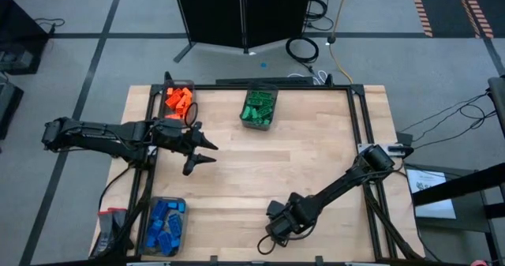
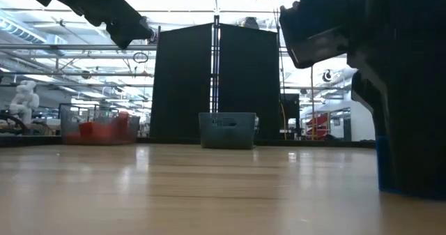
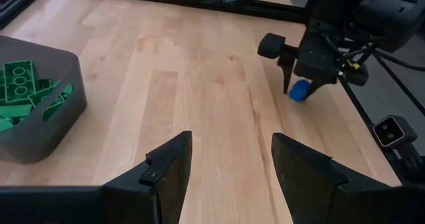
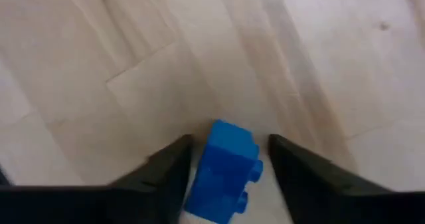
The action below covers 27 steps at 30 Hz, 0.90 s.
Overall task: Sort blocks
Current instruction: Put the blue game piece into the bottom left black transparent bin
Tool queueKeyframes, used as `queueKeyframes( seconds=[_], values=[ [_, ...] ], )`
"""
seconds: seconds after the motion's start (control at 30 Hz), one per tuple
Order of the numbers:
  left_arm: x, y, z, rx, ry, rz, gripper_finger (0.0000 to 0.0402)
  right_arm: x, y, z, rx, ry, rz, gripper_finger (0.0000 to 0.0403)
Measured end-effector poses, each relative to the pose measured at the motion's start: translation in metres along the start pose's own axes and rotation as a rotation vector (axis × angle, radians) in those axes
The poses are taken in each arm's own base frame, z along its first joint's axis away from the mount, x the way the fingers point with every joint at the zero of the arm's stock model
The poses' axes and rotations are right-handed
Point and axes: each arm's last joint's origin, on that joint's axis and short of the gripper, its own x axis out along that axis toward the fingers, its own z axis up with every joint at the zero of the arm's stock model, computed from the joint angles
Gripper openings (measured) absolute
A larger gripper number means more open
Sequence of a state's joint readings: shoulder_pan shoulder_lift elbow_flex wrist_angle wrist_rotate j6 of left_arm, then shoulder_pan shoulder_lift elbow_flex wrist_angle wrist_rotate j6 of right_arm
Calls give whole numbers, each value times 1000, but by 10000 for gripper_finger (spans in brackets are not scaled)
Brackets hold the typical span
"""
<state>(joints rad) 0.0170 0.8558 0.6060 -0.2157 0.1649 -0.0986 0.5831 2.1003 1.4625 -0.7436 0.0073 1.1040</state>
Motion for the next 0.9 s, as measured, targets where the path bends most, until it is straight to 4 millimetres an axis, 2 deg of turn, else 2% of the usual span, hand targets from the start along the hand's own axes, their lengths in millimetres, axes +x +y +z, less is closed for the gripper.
queueKeyframes(
  seconds=[0.1,0.13,0.33,0.47,0.57,0.67,0.8,0.9],
  values=[
    [0,0,0,0,0,1,206,0,-2,-1,-24,7,-21,84],
    [0,0,0,0,0,1,206,0,-2,-1,-38,8,-19,71],
    [0,0,0,1,0,4,206,-2,-4,2,-95,-36,-40,75],
    [0,0,3,6,-28,2,206,-13,-8,11,-201,-260,-185,75],
    [0,-1,8,15,-79,-4,206,-44,-9,23,-265,-577,-335,75],
    [0,-3,15,33,-167,-28,206,-74,-12,26,-279,-855,-511,75],
    [2,-7,17,73,-308,-78,205,-102,-13,31,-318,-1061,-691,75],
    [1,-9,20,123,-393,-99,205,-121,-9,36,-339,-1145,-789,75]
  ],
)
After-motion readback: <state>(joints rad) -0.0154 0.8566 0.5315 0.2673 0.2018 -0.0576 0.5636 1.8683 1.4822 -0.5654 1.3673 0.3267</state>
